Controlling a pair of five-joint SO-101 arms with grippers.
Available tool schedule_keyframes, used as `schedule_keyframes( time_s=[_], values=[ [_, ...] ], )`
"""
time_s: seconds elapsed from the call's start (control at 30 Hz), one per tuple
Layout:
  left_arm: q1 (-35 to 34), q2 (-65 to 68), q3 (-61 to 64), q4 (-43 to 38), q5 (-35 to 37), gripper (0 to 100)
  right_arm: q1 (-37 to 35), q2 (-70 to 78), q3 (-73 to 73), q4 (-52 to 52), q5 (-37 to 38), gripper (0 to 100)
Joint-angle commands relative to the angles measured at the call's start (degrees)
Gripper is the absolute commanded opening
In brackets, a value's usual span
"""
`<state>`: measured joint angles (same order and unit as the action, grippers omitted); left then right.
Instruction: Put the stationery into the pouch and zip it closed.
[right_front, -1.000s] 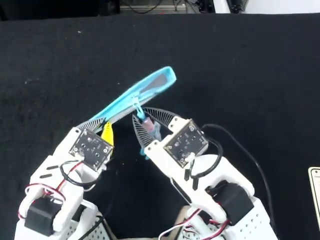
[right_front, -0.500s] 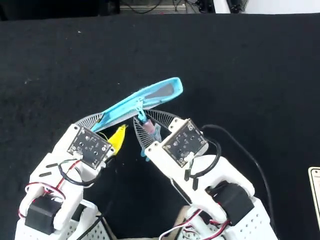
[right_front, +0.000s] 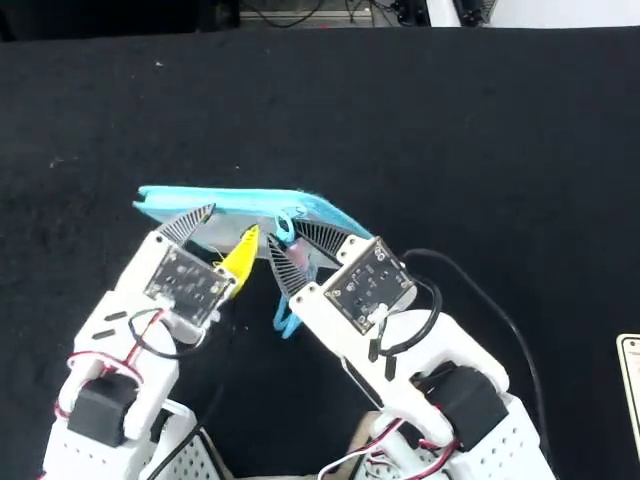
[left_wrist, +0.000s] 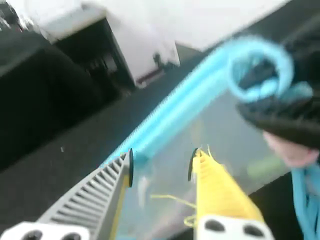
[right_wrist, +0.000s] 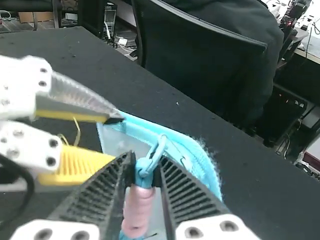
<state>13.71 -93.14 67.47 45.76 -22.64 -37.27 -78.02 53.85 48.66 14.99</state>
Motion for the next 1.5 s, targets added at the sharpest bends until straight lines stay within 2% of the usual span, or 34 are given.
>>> schedule_keyframes(
  time_s=[0.0, 0.53, 0.9, 1.0, 1.1, 1.3, 1.47],
  values=[
    [0.04, -0.09, 0.40, -1.23, 0.00, 20, -0.70, -0.31, -1.98, 0.53, 0.62, 1.1],
    [0.04, -0.79, 2.24, 6.07, 0.00, 20, -0.53, -0.40, -2.15, 2.81, 0.62, 1.1],
    [0.04, -0.88, -6.55, 27.16, -0.26, 20, -0.44, -0.40, -2.07, 2.46, 0.62, 1.1],
    [-0.75, -0.88, -11.91, 28.84, -0.09, 20, -0.53, -0.40, -2.07, 2.81, 0.62, 1.1],
    [-3.30, -0.79, -15.87, 24.09, 0.00, 20, -0.70, -0.40, -2.07, 2.90, 0.62, 1.1],
    [-6.11, -0.79, -12.26, 6.51, -0.09, 20, -0.70, -0.40, -2.07, 2.90, 0.62, 1.1],
    [-6.37, -0.09, -8.84, 0.79, -0.26, 20, -0.62, -0.40, -2.07, 2.90, 0.62, 1.1]
  ],
)
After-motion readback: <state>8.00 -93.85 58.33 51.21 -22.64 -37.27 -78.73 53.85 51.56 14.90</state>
